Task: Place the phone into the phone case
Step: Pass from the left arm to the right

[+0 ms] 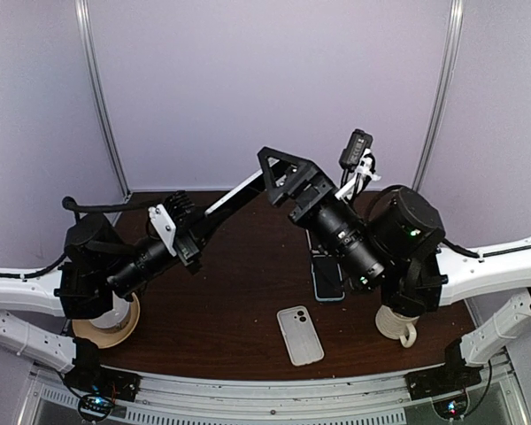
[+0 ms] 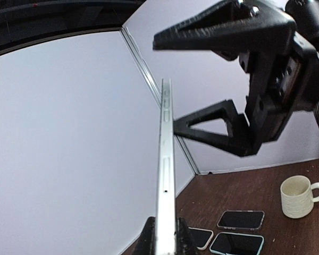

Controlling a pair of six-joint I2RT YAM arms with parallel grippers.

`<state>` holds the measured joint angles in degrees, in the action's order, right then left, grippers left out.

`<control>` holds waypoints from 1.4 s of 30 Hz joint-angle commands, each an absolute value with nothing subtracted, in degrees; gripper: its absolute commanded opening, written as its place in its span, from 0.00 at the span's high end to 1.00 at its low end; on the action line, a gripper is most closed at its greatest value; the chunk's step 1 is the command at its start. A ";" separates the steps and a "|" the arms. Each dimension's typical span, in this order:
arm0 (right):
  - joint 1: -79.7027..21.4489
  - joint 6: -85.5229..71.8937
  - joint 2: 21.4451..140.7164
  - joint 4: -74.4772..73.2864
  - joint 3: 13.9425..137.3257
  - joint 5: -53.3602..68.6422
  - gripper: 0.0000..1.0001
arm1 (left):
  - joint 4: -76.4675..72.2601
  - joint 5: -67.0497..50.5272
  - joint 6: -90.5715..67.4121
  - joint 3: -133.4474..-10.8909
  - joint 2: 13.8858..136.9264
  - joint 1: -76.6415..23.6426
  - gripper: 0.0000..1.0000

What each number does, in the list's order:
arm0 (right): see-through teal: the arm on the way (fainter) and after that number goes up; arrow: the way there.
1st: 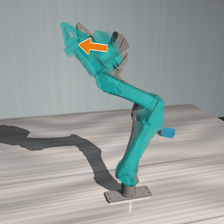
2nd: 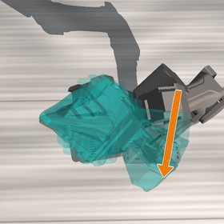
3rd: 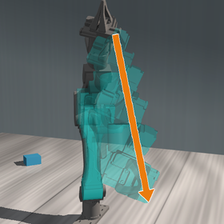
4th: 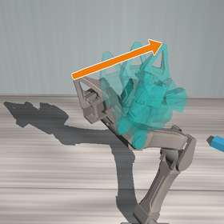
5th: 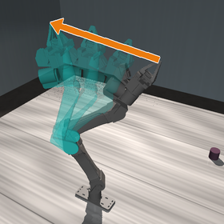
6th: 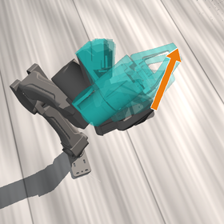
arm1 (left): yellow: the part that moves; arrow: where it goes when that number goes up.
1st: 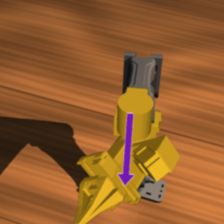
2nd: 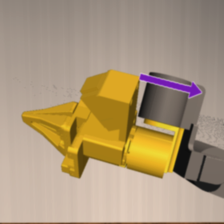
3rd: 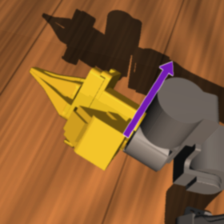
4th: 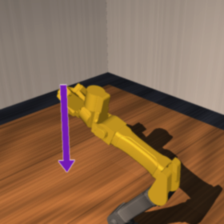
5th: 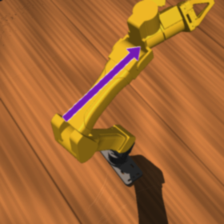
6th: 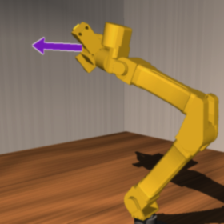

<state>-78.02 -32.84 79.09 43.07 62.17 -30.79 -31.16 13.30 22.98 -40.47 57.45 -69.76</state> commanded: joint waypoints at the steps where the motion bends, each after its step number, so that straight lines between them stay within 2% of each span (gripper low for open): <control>1: -78.27 -39.26 82.09 36.30 64.08 -28.03 0.01 | -46.89 14.55 22.63 -41.37 57.71 -70.98 1.00; 5: -77.80 -39.33 82.02 34.59 63.83 -27.62 0.01 | -45.98 14.83 20.04 -42.60 57.05 -71.01 1.00; 14: -76.17 -35.66 84.33 32.31 69.43 -18.70 0.03 | -43.25 12.26 16.28 -42.67 57.24 -71.02 1.00; 23: -75.89 -36.24 84.47 36.20 67.61 -18.63 0.45 | -42.05 11.80 15.74 -43.27 58.01 -71.01 1.00; 29: -75.88 -33.65 82.30 35.96 66.27 -20.18 0.67 | -39.45 12.77 12.92 -42.40 57.76 -71.02 1.00; 30: -75.85 -32.80 81.41 35.56 65.96 -20.73 0.73 | -38.07 13.89 12.07 -42.57 57.61 -71.03 0.97; 31: -75.81 -31.99 80.55 34.64 65.73 -21.31 0.80 | -35.72 15.05 10.84 -42.84 57.41 -71.00 0.80; 32: -75.77 -30.94 79.62 33.06 65.66 -22.22 0.86 | -32.26 15.70 9.37 -43.41 57.09 -71.01 0.55; 34: -75.52 -28.43 77.36 27.20 66.08 -24.17 0.99 | -19.51 15.03 6.47 -45.82 55.88 -71.02 0.16; 35: -75.33 -27.16 76.08 22.85 66.50 -25.50 1.00 | -12.57 14.62 4.98 -47.53 55.60 -71.02 0.05; 38: -74.86 -23.76 72.43 6.56 68.14 -31.46 1.00 | 7.54 12.72 1.97 -52.31 55.68 -71.02 0.03; 42: -73.23 -24.11 69.53 -14.96 71.74 -37.03 1.00 | 24.81 15.28 0.19 -57.58 57.56 -70.59 0.02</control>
<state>-74.81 -26.50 73.21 7.55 66.94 -28.62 1.34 13.54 4.29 -52.56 56.51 -70.87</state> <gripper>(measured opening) 0.758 0.974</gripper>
